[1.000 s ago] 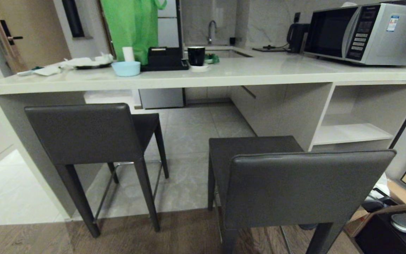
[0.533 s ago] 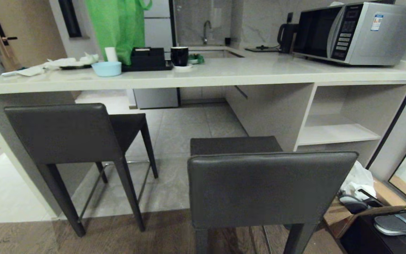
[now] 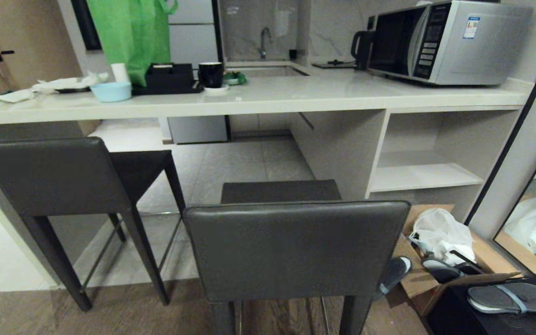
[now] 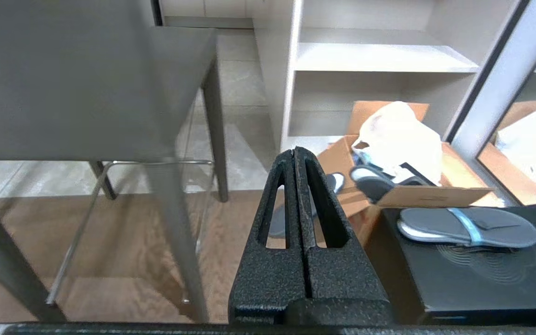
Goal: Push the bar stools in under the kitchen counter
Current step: Push the gray chair back under the dining table
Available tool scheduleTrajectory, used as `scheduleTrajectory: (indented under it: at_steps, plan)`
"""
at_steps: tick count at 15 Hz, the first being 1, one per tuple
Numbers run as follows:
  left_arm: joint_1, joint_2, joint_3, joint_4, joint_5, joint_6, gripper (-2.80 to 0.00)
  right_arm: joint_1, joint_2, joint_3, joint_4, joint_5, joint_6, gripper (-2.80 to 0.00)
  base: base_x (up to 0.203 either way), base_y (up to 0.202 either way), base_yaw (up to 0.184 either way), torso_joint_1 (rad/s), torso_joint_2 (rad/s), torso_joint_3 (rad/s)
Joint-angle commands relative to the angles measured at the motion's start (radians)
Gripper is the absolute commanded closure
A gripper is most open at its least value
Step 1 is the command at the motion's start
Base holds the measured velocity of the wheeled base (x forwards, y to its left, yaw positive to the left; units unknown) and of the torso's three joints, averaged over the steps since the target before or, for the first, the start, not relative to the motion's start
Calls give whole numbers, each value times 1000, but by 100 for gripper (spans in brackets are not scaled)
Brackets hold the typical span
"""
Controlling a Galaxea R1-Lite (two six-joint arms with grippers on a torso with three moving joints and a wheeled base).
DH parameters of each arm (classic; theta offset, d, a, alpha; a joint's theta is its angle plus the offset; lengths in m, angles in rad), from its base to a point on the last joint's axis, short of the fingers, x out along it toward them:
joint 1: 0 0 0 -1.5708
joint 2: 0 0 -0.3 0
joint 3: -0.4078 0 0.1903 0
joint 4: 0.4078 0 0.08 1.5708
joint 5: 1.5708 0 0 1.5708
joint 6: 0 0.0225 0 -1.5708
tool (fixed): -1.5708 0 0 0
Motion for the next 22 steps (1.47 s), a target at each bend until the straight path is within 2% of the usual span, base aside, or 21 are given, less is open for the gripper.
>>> scheduleTrajectory:
  at_steps: [1, 5, 7, 8, 11, 14, 19, 21, 22]
  plan:
    - [-1, 1, 3, -1, 0, 0, 0, 0, 1, 0, 0, 0, -1, 0, 0, -121, 3, 2, 0, 10]
    - [0, 0, 0, 7, 3, -1, 0, 0, 1, -2, -3, 4, -16, 0, 0, -17, 1, 1, 0, 3]
    - [-1, 14, -37, 8, 16, -12, 0, -2, 33, -63, 9, -3, -44, 0, 0, 0, 0, 0, 0, 0]
    - [0, 49, -89, 7, 18, -28, 0, -2, 83, -96, 12, -2, -39, 0, 0, 0, 0, 0, 0, 0]
    - [15, 319, -185, -61, 6, -52, 0, -1, 314, -167, -28, 19, -33, 0, 0, 0, 0, 0, 0, 0]
    - [7, 653, -197, -278, -8, -57, 0, 6, 631, -173, -260, 40, -39, 0, 0, 0, 0, 0, 0, 0]
    - [-51, 1254, -122, -858, 6, -35, 0, 67, 1225, -145, -813, 29, -20, 0, 0, 0, 0, 0, 0, 0]
    - [-122, 1433, -93, -1068, 16, -25, 0, 127, 1409, -137, -1026, -4, 4, 0, 0, 0, 0, 0, 0, 0]
    - [-183, 1507, -82, -1163, 21, -22, 0, 176, 1489, -133, -1125, -23, 16, 0, 0, 0, 0, 0, 0, 0]
